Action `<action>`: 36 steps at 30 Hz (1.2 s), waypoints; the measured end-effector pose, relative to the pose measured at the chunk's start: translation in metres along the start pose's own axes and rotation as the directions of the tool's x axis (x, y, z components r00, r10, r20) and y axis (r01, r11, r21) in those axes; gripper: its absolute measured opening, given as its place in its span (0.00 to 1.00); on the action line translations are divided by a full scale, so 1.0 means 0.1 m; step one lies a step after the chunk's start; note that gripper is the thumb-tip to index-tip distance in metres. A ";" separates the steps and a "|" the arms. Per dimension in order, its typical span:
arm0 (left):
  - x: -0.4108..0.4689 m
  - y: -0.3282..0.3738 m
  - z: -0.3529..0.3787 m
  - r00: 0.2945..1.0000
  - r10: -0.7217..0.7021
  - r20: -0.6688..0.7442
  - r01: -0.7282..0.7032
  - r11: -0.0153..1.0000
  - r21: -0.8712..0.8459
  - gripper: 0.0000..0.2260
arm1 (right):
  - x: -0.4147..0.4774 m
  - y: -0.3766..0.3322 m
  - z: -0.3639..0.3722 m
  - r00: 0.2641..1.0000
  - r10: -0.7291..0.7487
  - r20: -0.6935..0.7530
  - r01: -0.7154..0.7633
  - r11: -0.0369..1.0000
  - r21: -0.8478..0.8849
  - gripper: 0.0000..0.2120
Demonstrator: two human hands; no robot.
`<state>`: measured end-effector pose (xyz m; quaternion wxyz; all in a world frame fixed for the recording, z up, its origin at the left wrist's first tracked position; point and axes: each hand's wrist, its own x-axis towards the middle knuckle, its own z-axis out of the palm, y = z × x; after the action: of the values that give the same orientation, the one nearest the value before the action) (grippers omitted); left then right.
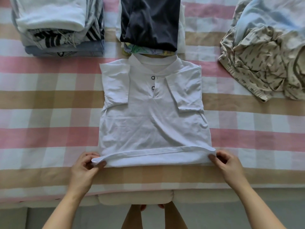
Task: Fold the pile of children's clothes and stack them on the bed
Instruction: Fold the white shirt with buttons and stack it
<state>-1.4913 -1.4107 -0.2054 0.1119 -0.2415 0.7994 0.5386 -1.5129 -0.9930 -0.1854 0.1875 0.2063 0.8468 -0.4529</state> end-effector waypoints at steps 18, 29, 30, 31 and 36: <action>1.98 1.36 0.42 0.875 0.234 -0.424 -0.252 0.968 0.014 0.16 | 1.96 -1.31 0.16 0.820 -0.194 -0.539 0.261 0.964 0.050 0.15; 2.26 1.25 0.40 0.943 0.124 -0.308 -0.112 0.992 0.056 0.10 | 2.32 -1.24 0.12 0.906 0.011 -0.422 0.021 0.997 0.071 0.17; 2.12 1.21 0.37 0.947 0.109 -0.304 -0.105 0.994 0.032 0.08 | 2.18 -1.19 0.10 0.914 0.038 -0.403 -0.003 0.996 0.087 0.17; 1.96 1.13 0.35 0.949 0.090 -0.302 -0.089 0.996 0.017 0.07 | 2.01 -1.13 0.09 0.920 0.055 -0.388 -0.020 0.995 0.095 0.16; 1.22 0.75 0.33 0.932 -0.001 -0.363 0.016 0.999 0.038 0.04 | 1.16 -0.79 0.18 0.940 0.141 -0.311 -0.081 0.977 0.197 0.09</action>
<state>-1.6369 -1.3905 -0.2110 -0.0307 -0.3380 0.8159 0.4682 -1.6494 -1.0274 -0.1982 0.0519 0.3414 0.8083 -0.4769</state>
